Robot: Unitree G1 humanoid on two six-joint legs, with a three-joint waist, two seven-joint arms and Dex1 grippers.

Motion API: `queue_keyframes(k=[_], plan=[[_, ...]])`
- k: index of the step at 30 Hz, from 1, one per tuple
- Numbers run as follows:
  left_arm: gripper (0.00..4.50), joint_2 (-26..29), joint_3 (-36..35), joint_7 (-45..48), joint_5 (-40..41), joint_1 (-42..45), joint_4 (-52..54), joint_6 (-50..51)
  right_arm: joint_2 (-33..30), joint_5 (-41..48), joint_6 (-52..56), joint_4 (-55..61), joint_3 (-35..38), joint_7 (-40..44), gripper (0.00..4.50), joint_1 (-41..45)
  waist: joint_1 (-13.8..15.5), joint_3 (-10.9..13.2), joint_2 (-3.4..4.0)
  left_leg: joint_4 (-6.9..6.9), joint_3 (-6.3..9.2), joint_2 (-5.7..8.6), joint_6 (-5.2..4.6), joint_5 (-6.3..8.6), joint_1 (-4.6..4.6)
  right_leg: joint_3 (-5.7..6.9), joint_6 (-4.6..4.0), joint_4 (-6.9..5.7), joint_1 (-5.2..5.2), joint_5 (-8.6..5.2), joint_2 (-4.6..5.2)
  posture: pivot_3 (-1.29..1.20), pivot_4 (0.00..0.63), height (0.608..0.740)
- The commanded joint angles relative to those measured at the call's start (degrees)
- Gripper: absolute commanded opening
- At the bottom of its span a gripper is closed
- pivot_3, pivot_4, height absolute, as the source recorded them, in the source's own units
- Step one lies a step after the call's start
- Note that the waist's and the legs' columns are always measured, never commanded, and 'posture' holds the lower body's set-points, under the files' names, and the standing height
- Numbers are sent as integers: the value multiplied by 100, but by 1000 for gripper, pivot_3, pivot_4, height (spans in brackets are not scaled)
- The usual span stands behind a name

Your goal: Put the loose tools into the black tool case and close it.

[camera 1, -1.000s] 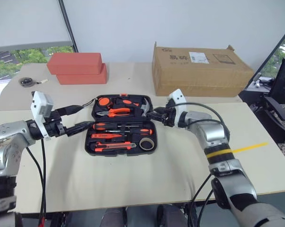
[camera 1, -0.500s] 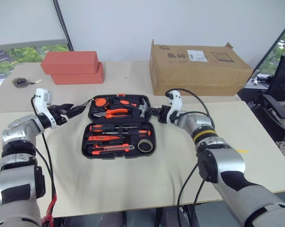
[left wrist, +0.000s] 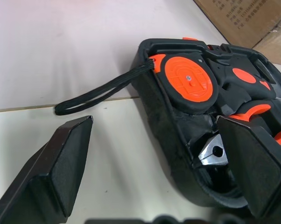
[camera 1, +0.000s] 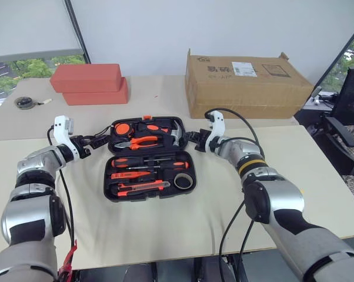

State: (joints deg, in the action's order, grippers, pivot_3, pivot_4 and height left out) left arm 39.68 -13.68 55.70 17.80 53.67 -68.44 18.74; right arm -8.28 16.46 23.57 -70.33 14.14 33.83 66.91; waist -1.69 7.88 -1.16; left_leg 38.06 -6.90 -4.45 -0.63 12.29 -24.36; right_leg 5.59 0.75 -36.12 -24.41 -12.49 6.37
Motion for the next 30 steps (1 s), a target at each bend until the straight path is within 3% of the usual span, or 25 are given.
queue_keyframes(k=[1,11,22,25,29,30], plan=[[3775,-4,-59,70,-77,83,-2,-110,-49,-26,-105,149,-6,229,0,178,-5,0,0,0,0,1,0,0,0,0,0,0,0,0,1,0,150,713],[20,-97,-67,207,-159,12,11,-93,-49,-106,-95,215,-50,380,0,136,-46,0,0,0,1,4,0,0,0,0,2,0,1,0,4,0,150,713],[20,-23,-27,831,-206,-55,75,265,-52,-158,-115,358,-105,787,0,69,-54,0,0,0,1,6,0,0,2,-1,3,-3,2,0,5,0,150,713],[716,-7,22,761,-299,-84,97,217,-61,-160,-124,366,-118,807,0,50,-58,0,0,0,1,6,1,0,2,0,3,-3,1,0,6,0,150,713],[2182,-19,61,794,-344,-120,110,196,-63,-162,-141,368,-131,791,0,40,-81,0,0,0,1,6,1,-1,2,-1,3,-4,1,0,5,0,150,713],[2182,-21,54,781,-350,-115,104,205,-63,-164,-148,367,-132,785,0,42,-86,0,0,0,1,6,1,-1,2,-1,3,-4,0,0,5,0,150,713]])
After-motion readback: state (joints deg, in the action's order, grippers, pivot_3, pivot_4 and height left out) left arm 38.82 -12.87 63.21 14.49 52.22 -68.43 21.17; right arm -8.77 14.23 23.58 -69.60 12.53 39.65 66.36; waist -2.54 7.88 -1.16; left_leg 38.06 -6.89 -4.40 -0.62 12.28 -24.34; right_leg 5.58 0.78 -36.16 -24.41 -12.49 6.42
